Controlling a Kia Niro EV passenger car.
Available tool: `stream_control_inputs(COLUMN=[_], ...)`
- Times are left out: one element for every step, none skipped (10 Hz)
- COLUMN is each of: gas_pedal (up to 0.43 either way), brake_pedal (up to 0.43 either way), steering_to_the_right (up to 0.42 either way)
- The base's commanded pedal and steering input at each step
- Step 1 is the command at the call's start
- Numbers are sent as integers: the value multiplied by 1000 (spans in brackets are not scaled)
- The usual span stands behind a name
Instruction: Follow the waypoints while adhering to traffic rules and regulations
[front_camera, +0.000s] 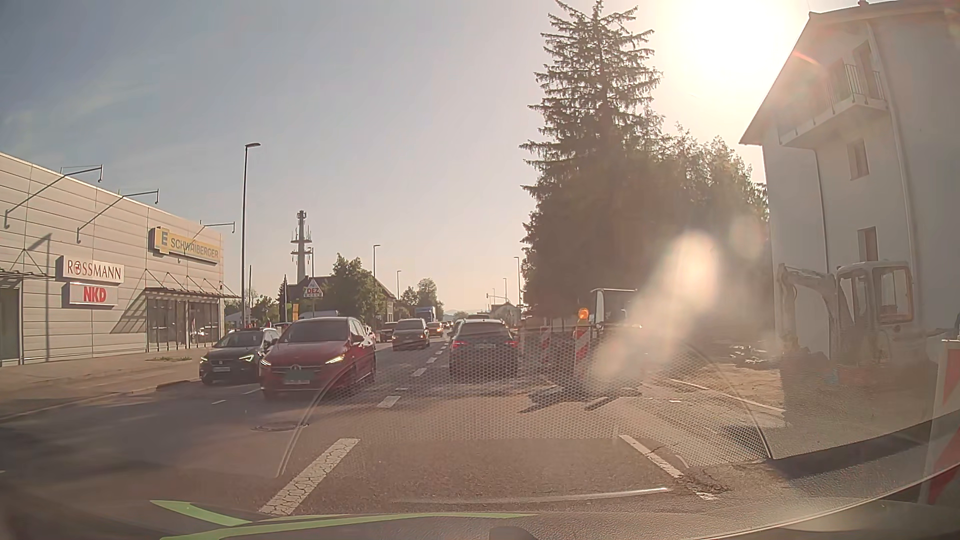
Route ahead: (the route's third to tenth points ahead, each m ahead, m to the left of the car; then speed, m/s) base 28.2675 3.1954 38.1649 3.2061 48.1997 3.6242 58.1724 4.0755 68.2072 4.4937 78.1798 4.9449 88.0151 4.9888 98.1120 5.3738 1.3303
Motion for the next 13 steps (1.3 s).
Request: stream_control_inputs(gas_pedal=[67,79,79,79,87,98,98,98,110,110,110,110,110], brake_pedal=[0,0,0,0,0,0,0,0,0,0,0,0,0], steering_to_the_right=[1,1,1,1,0,-2,-5,-6,-6,-6,-6,-6,-6])
